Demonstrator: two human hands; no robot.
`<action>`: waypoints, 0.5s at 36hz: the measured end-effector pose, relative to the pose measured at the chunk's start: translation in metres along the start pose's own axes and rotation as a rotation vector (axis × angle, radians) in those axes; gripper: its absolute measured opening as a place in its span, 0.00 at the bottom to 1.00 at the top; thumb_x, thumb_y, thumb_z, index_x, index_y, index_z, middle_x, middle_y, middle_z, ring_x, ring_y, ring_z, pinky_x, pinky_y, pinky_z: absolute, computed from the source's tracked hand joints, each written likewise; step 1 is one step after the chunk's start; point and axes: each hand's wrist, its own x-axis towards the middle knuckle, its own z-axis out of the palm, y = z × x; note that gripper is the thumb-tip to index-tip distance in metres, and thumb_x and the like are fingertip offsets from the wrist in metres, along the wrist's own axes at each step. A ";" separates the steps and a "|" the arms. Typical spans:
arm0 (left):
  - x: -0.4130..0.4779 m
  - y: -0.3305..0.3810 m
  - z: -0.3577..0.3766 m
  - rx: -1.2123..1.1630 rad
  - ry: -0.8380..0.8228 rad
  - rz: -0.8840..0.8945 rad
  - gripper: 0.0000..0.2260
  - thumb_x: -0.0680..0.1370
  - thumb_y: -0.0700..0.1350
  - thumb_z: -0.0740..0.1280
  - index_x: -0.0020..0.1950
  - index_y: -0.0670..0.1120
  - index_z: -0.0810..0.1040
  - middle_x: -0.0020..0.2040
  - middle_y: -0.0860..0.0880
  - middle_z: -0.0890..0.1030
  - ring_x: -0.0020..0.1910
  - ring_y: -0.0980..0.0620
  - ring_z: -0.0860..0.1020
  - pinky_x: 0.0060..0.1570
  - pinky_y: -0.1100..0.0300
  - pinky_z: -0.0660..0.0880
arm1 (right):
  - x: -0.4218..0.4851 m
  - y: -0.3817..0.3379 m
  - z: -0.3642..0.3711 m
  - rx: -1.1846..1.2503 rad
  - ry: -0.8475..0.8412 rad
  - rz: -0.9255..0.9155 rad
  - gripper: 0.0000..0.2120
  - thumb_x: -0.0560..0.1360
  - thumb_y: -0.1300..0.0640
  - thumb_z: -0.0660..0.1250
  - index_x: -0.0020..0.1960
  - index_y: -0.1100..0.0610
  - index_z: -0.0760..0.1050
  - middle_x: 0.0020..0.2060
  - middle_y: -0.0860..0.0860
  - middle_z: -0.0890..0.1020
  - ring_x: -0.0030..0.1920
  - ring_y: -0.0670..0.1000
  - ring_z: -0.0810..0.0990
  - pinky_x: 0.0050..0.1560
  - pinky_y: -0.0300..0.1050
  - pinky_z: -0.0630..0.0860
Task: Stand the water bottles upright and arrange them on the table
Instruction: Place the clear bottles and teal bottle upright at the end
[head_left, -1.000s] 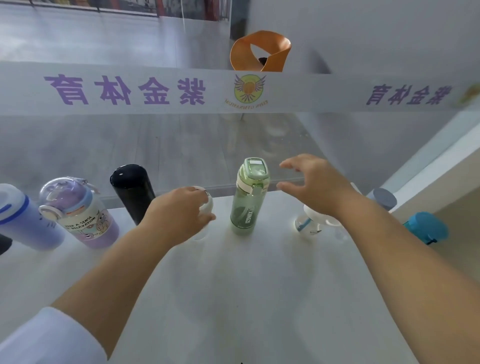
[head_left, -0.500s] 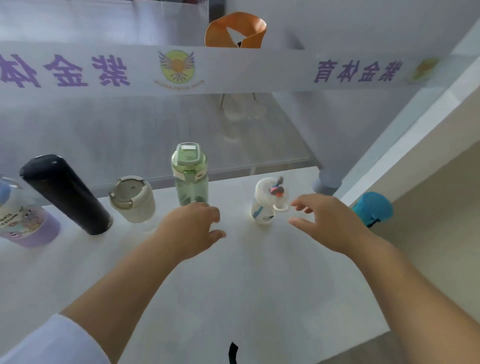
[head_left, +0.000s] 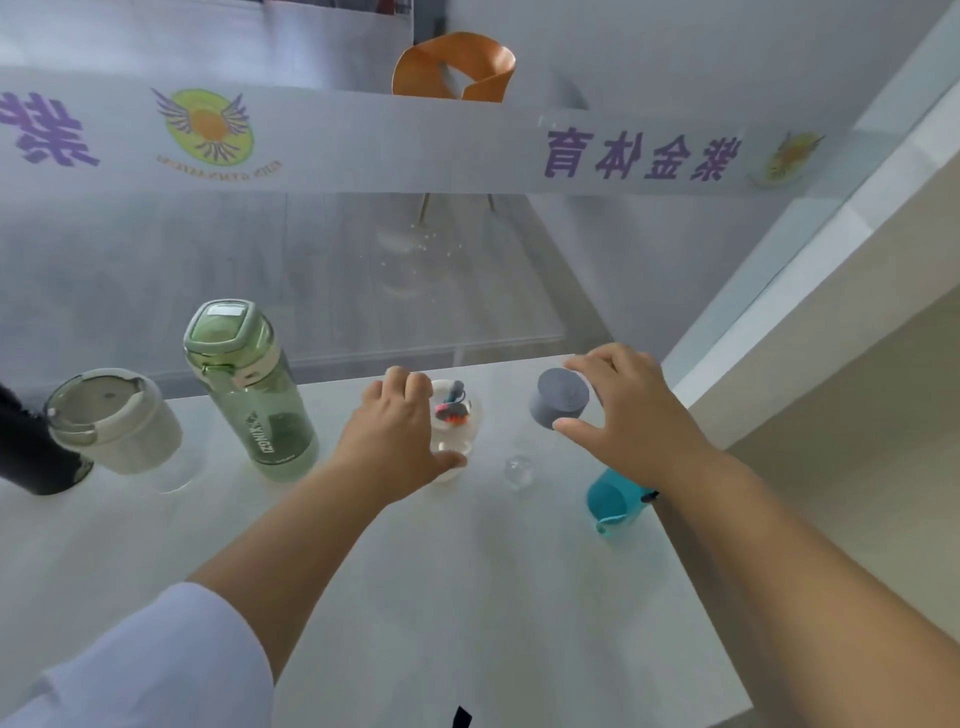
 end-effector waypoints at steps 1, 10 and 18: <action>0.003 0.001 0.003 -0.007 -0.004 -0.012 0.37 0.67 0.61 0.72 0.67 0.45 0.61 0.64 0.47 0.64 0.65 0.46 0.64 0.61 0.54 0.68 | 0.004 0.000 0.001 0.009 -0.036 0.008 0.28 0.70 0.47 0.70 0.68 0.51 0.67 0.63 0.52 0.70 0.62 0.56 0.67 0.61 0.49 0.70; 0.025 0.004 0.020 -0.112 -0.094 -0.104 0.39 0.67 0.63 0.70 0.70 0.50 0.59 0.69 0.50 0.63 0.62 0.45 0.71 0.55 0.53 0.72 | 0.027 -0.001 0.016 0.081 -0.193 0.047 0.24 0.75 0.49 0.64 0.70 0.50 0.63 0.65 0.52 0.68 0.60 0.55 0.73 0.60 0.48 0.72; 0.031 0.004 0.024 -0.259 -0.071 -0.158 0.34 0.66 0.52 0.71 0.70 0.53 0.63 0.64 0.51 0.63 0.61 0.45 0.69 0.59 0.53 0.72 | 0.045 -0.004 0.017 0.139 -0.150 0.017 0.24 0.74 0.50 0.66 0.69 0.50 0.66 0.61 0.51 0.69 0.57 0.54 0.74 0.57 0.45 0.72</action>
